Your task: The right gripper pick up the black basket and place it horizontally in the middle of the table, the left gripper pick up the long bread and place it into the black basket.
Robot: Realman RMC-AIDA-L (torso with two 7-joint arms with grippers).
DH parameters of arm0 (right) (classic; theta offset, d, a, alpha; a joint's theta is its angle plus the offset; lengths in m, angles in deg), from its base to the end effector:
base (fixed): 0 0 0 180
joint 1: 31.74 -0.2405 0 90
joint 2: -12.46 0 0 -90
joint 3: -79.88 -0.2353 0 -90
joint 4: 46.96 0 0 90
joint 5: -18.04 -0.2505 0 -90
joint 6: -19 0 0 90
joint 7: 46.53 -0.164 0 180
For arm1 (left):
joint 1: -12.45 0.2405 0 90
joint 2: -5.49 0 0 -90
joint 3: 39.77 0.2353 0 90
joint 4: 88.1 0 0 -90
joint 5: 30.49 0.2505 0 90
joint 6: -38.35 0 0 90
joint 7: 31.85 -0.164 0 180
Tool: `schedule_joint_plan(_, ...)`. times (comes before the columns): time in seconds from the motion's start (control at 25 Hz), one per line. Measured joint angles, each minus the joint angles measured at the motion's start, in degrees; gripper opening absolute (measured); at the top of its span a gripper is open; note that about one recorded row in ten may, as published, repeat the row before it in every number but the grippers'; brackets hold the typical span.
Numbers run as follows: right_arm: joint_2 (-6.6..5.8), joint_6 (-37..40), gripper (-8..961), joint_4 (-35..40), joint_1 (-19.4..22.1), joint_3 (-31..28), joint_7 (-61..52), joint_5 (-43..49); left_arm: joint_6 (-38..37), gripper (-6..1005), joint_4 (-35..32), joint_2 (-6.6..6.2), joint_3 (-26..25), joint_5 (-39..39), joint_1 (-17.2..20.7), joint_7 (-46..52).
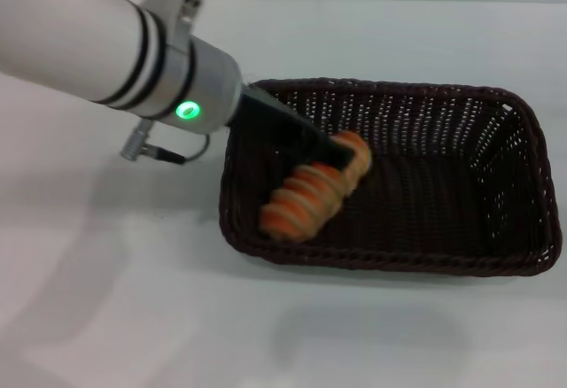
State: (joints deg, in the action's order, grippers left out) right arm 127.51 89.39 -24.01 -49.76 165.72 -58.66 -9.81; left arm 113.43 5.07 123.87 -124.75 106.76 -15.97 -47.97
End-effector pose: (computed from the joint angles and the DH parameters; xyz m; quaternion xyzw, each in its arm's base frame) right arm 0.3614 0.3689 0.1256 -0.4776 0.2008 0.3994 0.7564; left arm -0.0666 0.3637 -0.0362 -0.9300 -0.3144 0.0111 0.1898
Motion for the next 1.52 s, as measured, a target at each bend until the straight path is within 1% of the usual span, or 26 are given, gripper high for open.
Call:
schedule_joint_plan(0.08,0.03,-0.3,708,0.0,0.0,-0.5,0.0,-0.1,-2.4,776,0.1,-0.06,-1.8,0.4,1.5,-0.5)
schedule_joint_plan(0.12,0.11,-0.3,708,0.0,0.0,-1.3,0.0,0.0,-7.5,801,0.1,-0.21,-3.9,0.9,4.1,-2.0)
schedule_joint_plan(0.16,0.11,-0.3,708,0.0,0.0,-1.3,0.0,0.0,-7.5,802,0.1,-0.21,-3.9,0.9,4.1,-2.0)
schedule_joint_plan(0.24,0.15,-0.3,708,0.0,0.0,-2.1,0.0,0.2,-15.8,803,-0.1,-0.22,-5.8,1.0,7.7,-4.6)
schedule_joint_plan(0.28,0.15,-0.3,708,0.0,0.0,-2.4,0.0,0.2,-19.0,804,-0.2,-0.21,-6.2,0.9,8.8,-5.7)
schedule_joint_plan(0.32,0.16,-0.3,708,0.0,0.1,-3.1,0.0,-0.1,-30.9,805,-0.5,-0.21,-6.7,0.6,13.1,-9.3)
schedule_joint_plan(0.36,0.16,-0.3,707,0.0,0.1,-3.1,0.0,-0.1,-30.9,805,-0.5,-0.21,-6.7,0.6,13.1,-9.3)
schedule_joint_plan(0.4,0.17,-0.4,707,0.0,0.1,-3.5,0.0,-0.2,-35.4,805,-0.8,-0.2,-6.6,0.5,14.4,-10.4)
schedule_joint_plan(0.48,0.2,-0.5,707,0.0,-0.1,-4.0,0.0,-0.2,-48.5,805,-2.2,-0.22,-6.2,0.5,17.7,-13.3)
schedule_joint_plan(0.52,0.36,-0.5,707,0.0,-0.2,-4.2,0.0,-0.2,-59.5,805,-4.6,-0.22,-5.6,0.5,19.8,-14.5)
schedule_joint_plan(0.56,0.36,-0.5,707,0.0,-0.2,-4.2,0.0,-0.2,-59.5,805,-4.6,-0.22,-5.6,0.5,19.8,-14.5)
schedule_joint_plan(0.64,0.57,-0.6,707,0.1,-0.2,-4.6,0.0,-0.2,-72.8,805,-8.4,-0.24,-4.1,0.5,21.6,-14.6)
schedule_joint_plan(0.72,0.87,-0.6,707,0.0,-0.4,-5.4,0.0,-0.2,-87.4,806,-13.8,-0.31,-1.4,0.7,22.6,-14.3)
schedule_joint_plan(0.76,0.87,-0.6,707,0.0,-0.4,-5.4,0.0,-0.2,-87.4,806,-13.8,-0.31,-1.4,0.7,22.6,-14.3)
schedule_joint_plan(0.8,0.93,-0.6,707,-0.2,-0.5,-5.6,0.0,-0.2,-100.8,806,-20.3,-0.33,1.5,1.0,22.5,-13.4)
schedule_joint_plan(0.84,0.99,-0.7,707,-0.4,-0.5,-5.6,0.0,-0.2,-108.9,806,-25.3,-0.34,3.2,1.6,21.7,-11.8)
schedule_joint_plan(0.88,1.02,-0.7,707,-0.6,-0.6,-5.7,0.0,-0.2,-112.1,806,-27.3,-0.34,3.7,2.0,21.3,-10.9)
schedule_joint_plan(0.92,1.1,-0.7,707,-0.8,-0.6,-5.7,0.0,-0.2,-118.0,806,-32.3,-0.35,4.5,3.7,20.0,-7.5)
schedule_joint_plan(0.96,1.14,-0.6,707,-1.3,-0.7,-5.7,0.1,-0.1,-122.2,806,-36.3,-0.34,4.8,5.7,19.1,-3.7)
schedule_joint_plan(1.12,1.25,-0.2,707,-2.6,-0.8,-5.7,0.4,0.1,-134.4,806,-52.2,-0.56,3.7,13.7,14.8,13.1)
schedule_joint_plan(1.28,1.0,-0.2,707,-3.7,-1.1,-5.5,0.8,0.2,-143.9,805,-65.5,-1.25,1.6,18.2,10.8,27.6)
schedule_joint_plan(1.32,0.9,-0.3,707,-3.9,-1.2,-5.4,1.3,0.3,-145.0,805,-67.3,-1.38,1.4,18.7,10.3,29.8)
schedule_joint_plan(1.36,0.89,-0.4,707,-4.1,-1.4,-5.3,2.0,0.3,-145.0,805,-67.3,-1.38,1.4,18.7,10.3,29.8)
schedule_joint_plan(1.4,0.95,-0.4,707,-4.4,-1.6,-5.3,3.5,0.3,-146.1,805,-69.7,-1.53,1.3,19.2,9.6,32.0)
schedule_joint_plan(1.48,1.34,-0.4,707,-4.6,-2.0,-5.4,6.8,0.3,-146.1,806,-69.7,-1.53,1.3,19.2,9.6,32.0)
schedule_joint_plan(1.52,1.61,-0.3,707,-4.6,-2.3,-5.5,8.5,0.3,-146.6,806,-71.5,-1.59,1.1,19.4,9.2,33.8)
